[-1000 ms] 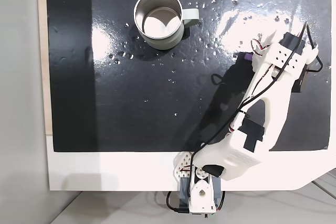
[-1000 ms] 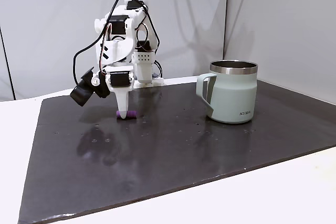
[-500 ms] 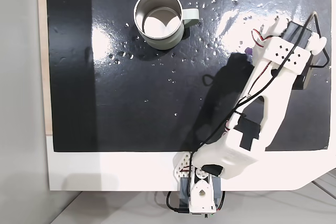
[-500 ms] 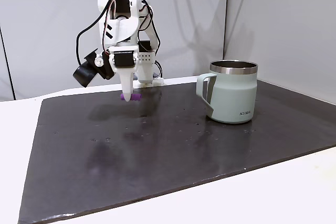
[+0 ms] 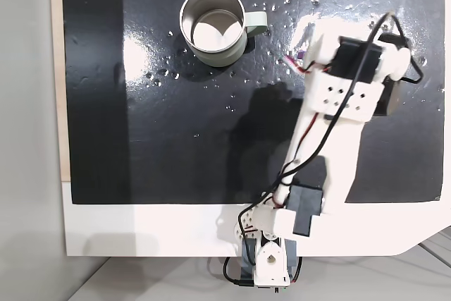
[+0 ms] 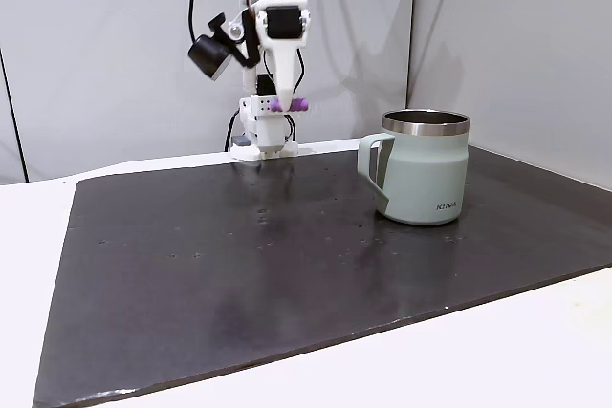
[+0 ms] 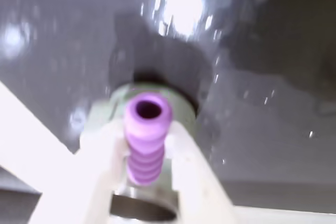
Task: Grasp a pengrip and put it in the cup.
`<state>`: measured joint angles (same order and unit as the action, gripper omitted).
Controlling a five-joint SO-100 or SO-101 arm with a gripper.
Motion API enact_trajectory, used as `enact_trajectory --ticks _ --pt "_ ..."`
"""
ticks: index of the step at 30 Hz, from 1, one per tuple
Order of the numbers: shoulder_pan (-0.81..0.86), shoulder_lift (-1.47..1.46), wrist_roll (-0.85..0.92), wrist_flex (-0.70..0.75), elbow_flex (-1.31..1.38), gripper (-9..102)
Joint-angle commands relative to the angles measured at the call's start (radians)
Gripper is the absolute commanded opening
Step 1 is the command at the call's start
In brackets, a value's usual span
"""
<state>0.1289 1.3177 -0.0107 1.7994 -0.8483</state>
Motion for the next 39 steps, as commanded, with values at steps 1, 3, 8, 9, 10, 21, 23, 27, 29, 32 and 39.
enact_trajectory --ticks 1,3,8,9,10,21,23,27,29,32,39 --pt "-0.080 0.109 -0.037 0.023 0.074 0" --pt "-0.127 0.130 -0.049 0.023 0.087 0" --pt "-0.222 0.135 -0.074 0.025 0.150 0" --pt "-0.238 0.129 -0.075 0.025 0.166 0" --pt "-0.253 0.121 -0.077 0.025 0.181 0" --pt "-0.328 -0.032 -0.109 -0.040 0.390 0" --pt "-0.341 -0.063 -0.109 -0.058 0.405 0" --pt "-0.368 -0.117 -0.109 -0.078 0.437 0" --pt "-0.380 -0.133 -0.106 -0.095 0.449 0" --pt "-0.399 -0.150 -0.094 -0.124 0.460 1" --pt "-0.440 -0.169 -0.086 -0.137 0.468 1"
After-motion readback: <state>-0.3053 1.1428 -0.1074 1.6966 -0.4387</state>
